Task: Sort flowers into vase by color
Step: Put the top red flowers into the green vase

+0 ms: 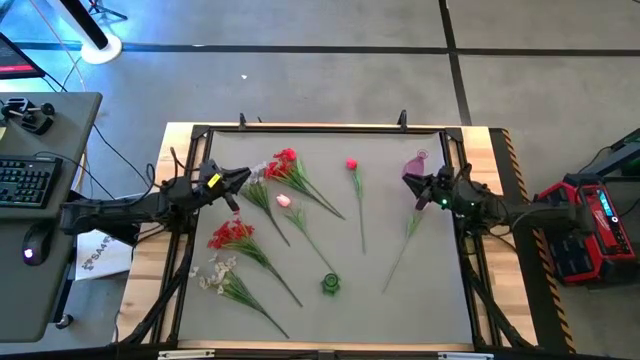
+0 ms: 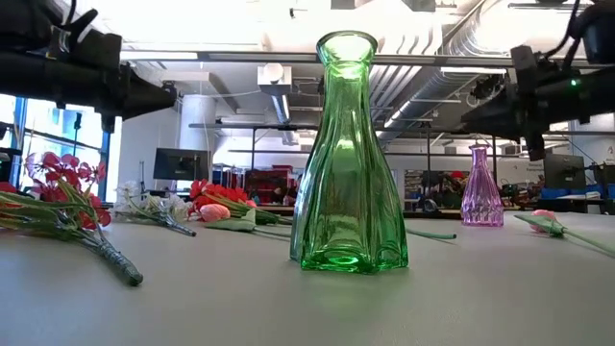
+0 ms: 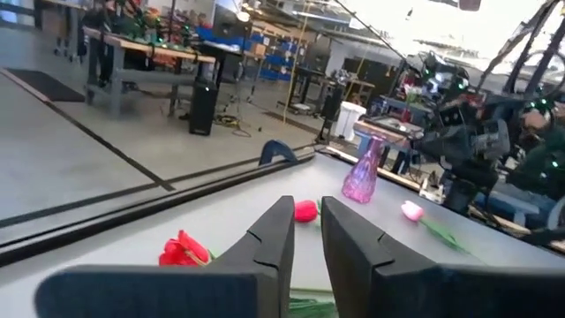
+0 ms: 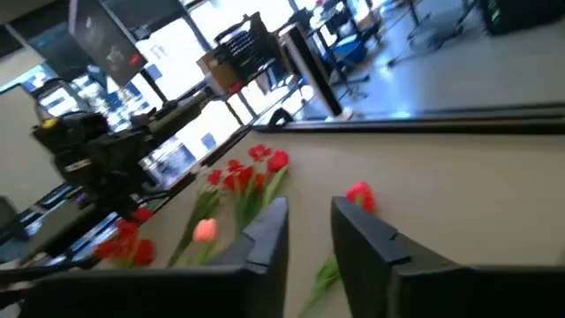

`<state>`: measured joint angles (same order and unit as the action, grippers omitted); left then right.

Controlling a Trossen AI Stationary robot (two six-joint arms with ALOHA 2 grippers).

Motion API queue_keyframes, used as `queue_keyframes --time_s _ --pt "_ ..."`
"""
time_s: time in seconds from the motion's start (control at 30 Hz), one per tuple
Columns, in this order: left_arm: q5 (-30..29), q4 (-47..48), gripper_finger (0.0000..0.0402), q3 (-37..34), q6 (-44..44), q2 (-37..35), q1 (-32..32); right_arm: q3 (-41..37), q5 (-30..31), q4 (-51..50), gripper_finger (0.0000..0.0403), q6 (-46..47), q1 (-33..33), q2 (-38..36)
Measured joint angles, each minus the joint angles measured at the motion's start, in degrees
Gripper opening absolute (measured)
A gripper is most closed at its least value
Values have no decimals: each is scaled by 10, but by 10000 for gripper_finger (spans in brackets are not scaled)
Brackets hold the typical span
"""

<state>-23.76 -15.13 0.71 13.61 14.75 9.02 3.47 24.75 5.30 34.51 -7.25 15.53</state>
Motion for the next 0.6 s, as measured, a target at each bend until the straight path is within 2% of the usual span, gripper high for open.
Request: queue_keyframes --time_s 0.13,0.23,0.43,0.6 --pt "7 -37 69 0 20 59 0 55 -13 -2 134 -3 0 75" --pt "14 -51 73 0 36 94 0 101 -9 -24 151 1 0 137" --pt "35 -86 74 0 56 130 0 190 -3 -113 147 59 0 279" --pt "42 -88 74 0 53 150 0 251 -12 -121 138 72 -1 415"
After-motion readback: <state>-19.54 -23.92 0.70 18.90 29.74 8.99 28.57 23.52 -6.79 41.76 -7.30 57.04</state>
